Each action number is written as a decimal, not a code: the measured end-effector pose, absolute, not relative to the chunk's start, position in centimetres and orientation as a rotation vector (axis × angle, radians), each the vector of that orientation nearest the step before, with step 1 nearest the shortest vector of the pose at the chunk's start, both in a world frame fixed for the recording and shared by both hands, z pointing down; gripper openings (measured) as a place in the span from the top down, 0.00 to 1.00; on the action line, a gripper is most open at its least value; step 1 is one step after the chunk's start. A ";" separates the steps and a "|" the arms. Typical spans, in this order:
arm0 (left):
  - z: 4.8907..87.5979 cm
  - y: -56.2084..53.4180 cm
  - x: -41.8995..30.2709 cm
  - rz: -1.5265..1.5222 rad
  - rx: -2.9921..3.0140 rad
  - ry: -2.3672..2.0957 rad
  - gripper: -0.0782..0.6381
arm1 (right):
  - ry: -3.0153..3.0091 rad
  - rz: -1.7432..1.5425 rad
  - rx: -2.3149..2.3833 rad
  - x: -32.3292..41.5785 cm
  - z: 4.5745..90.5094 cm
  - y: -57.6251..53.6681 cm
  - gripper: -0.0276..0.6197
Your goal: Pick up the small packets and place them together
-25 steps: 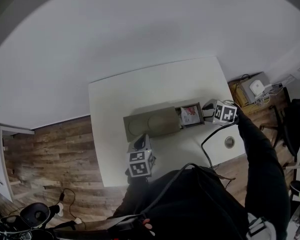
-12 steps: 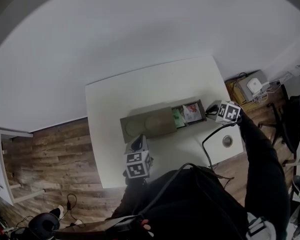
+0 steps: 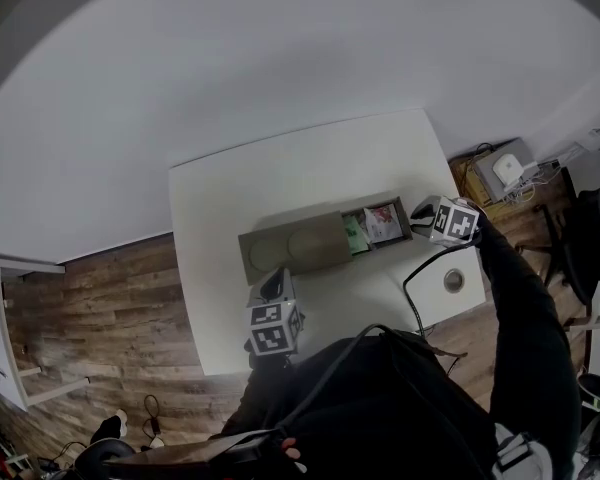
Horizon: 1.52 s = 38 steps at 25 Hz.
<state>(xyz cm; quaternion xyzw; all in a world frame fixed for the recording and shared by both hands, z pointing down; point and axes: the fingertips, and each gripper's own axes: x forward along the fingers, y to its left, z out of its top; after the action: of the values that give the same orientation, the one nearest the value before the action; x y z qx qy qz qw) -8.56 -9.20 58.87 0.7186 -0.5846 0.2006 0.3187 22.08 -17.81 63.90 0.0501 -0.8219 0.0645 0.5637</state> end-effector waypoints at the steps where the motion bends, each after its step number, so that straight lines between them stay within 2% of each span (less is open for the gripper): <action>1: 58.9 -9.2 -8.6 0.526 1.889 -1.538 0.89 | -1.931 0.150 0.117 22.1 63.9 -17.9 0.84; 5: 58.9 -8.9 -8.5 0.523 1.886 -1.538 0.89 | -1.926 0.147 0.115 22.2 63.8 -17.9 0.81; 11: 58.9 -9.1 -8.4 0.510 1.889 -1.540 0.89 | -2.003 0.117 0.235 22.3 60.6 -20.2 0.82; 15: 58.9 -9.1 -8.6 0.499 1.885 -1.548 0.89 | -2.127 0.151 0.300 19.5 56.3 -20.7 0.81; 18: 59.0 -9.2 -8.5 0.496 1.886 -1.543 0.89 | -2.181 0.152 0.251 16.3 54.9 -18.8 0.76; 23: 58.8 -9.1 -8.5 0.491 1.886 -1.544 0.89 | -2.177 0.112 0.186 12.4 56.5 -15.7 0.76; 38: 58.9 -9.1 -8.6 0.450 1.897 -1.542 0.89 | -1.960 0.151 0.247 10.5 61.4 -14.4 0.76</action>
<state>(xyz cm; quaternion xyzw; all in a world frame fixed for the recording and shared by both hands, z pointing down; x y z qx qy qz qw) -8.61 -9.08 58.87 0.7225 -0.5872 0.1713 0.3223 10.53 -14.40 61.41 0.1041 -0.8274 0.0636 0.5482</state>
